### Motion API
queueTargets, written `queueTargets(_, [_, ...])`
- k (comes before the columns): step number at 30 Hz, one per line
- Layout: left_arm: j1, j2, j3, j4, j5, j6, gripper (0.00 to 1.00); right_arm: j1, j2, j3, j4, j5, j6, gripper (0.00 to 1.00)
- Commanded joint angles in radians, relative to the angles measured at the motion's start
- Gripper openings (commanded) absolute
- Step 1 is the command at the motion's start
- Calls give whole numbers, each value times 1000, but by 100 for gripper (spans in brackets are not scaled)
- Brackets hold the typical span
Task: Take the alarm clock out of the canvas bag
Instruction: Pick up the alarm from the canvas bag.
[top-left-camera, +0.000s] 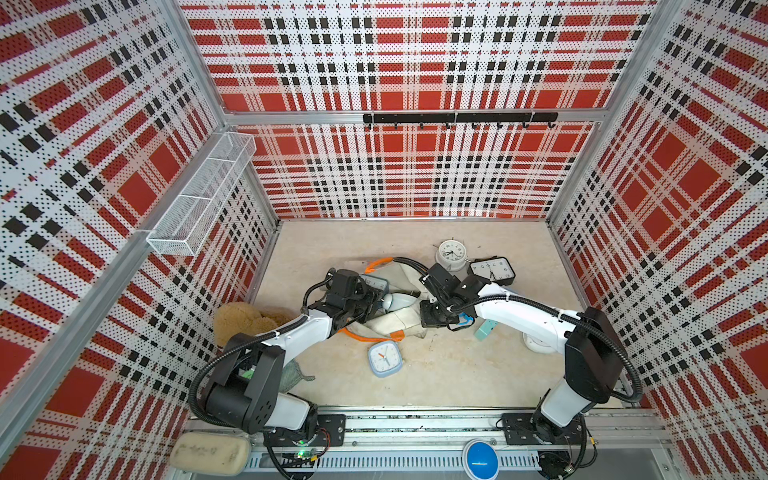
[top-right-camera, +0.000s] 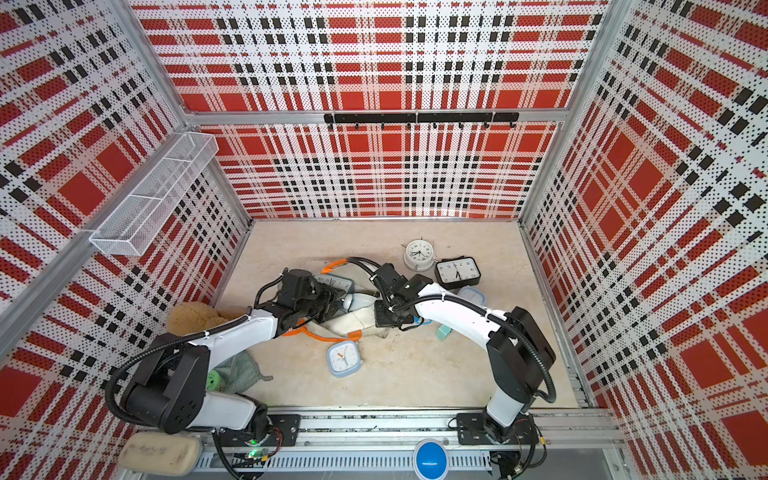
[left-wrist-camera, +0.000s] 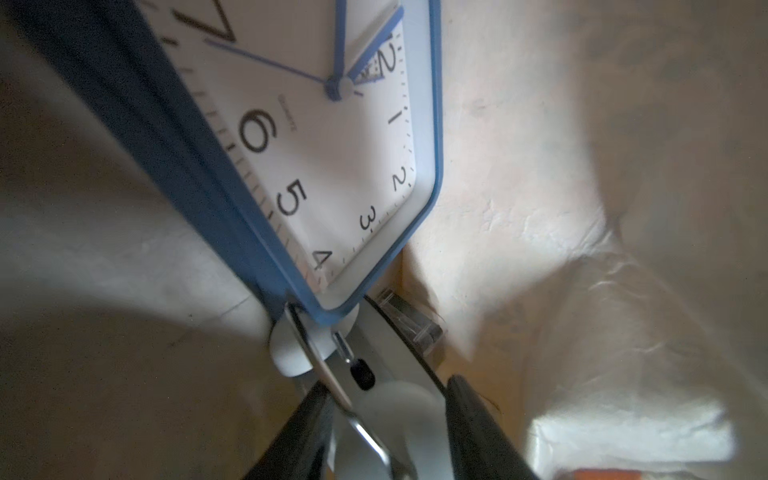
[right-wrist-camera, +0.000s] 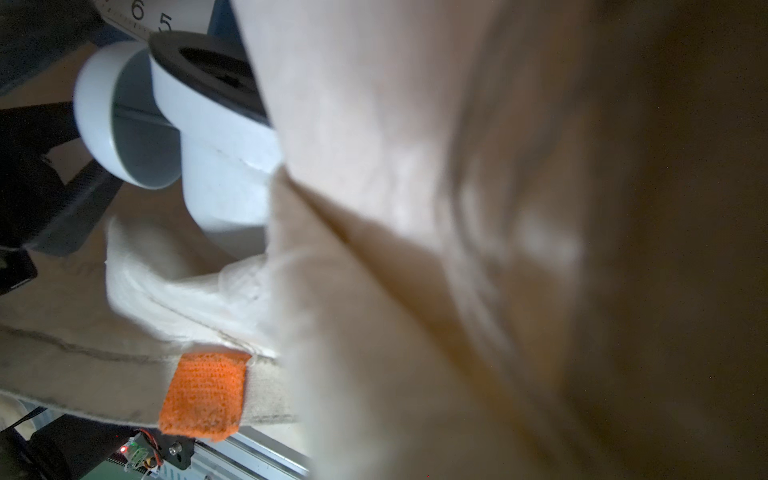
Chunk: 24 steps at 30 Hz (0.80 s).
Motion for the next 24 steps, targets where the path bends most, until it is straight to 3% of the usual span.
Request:
queueTargets(1, [8, 19, -22, 5, -21, -99, 37, -7, 38, -14, -87, 42, -11, 0])
queueTargets(11, [8, 42, -14, 39, -8, -123, 0, -7, 42, 5, -99, 53, -25, 0])
queueTargets(18, [5, 7, -16, 39, -7, -141, 0, -7, 41, 29, -113, 67, -34, 0])
queueTargets(24, [0, -56, 9, 35, 7, -164, 0, -8, 42, 94, -140, 86, -49, 22])
